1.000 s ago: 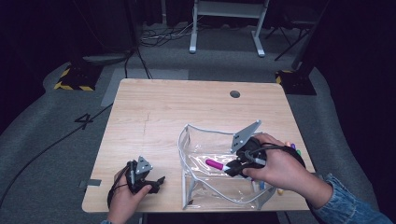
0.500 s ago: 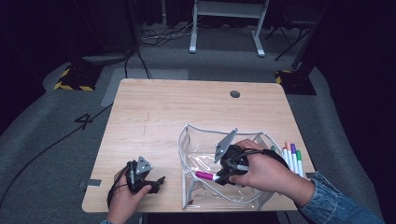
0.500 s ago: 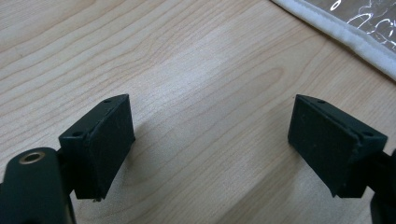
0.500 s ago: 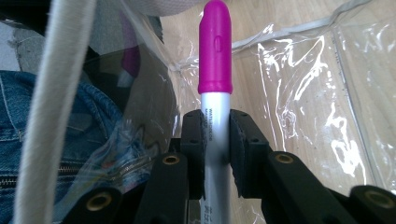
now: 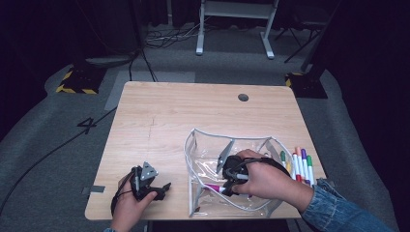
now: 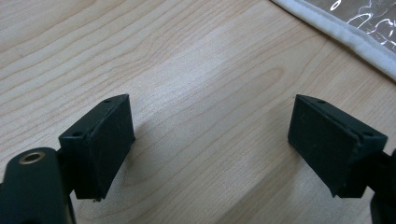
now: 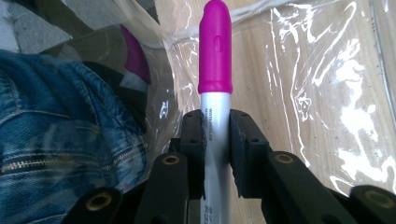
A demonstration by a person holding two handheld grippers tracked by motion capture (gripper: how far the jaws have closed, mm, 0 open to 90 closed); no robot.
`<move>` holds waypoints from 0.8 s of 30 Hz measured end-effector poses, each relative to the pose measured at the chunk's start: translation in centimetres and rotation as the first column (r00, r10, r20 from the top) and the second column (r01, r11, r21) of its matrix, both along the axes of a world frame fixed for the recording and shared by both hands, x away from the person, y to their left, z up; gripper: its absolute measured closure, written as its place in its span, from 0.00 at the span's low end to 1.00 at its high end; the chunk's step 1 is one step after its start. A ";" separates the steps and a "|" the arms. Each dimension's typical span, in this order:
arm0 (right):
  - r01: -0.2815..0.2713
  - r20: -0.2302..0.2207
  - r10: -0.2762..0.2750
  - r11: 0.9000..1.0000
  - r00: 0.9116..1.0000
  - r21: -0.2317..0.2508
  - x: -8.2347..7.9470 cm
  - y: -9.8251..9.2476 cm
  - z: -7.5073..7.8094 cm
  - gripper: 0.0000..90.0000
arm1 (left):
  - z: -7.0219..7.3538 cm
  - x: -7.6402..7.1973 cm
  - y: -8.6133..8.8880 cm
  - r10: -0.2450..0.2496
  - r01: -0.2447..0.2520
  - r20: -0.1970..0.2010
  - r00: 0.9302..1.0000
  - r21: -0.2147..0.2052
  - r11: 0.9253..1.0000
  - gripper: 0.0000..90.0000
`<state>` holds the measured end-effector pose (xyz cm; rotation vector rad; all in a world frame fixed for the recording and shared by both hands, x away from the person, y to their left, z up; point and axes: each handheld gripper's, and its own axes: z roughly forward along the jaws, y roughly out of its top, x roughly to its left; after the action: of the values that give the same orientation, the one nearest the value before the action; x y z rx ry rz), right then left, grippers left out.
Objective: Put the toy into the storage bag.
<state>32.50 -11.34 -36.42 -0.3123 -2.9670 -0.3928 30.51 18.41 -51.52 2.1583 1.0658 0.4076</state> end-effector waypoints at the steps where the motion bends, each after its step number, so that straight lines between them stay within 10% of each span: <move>1: -0.005 -0.002 0.005 1.000 1.000 -0.005 0.0 0.0 -0.3 0.85 | 0.0 0.0 0.0 0.000 0.000 0.000 1.000 0.000 1.000 0.16; 24: -0.053 -0.073 0.049 0.997 0.996 -0.055 -0.1 0.2 -3.2 0.77 | 0.0 0.0 0.0 0.000 0.000 0.000 1.000 0.001 1.000 0.16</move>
<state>32.42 -11.17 -39.58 -0.2503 -2.9126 -0.2860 30.50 18.42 -51.51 2.1592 1.0659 0.4077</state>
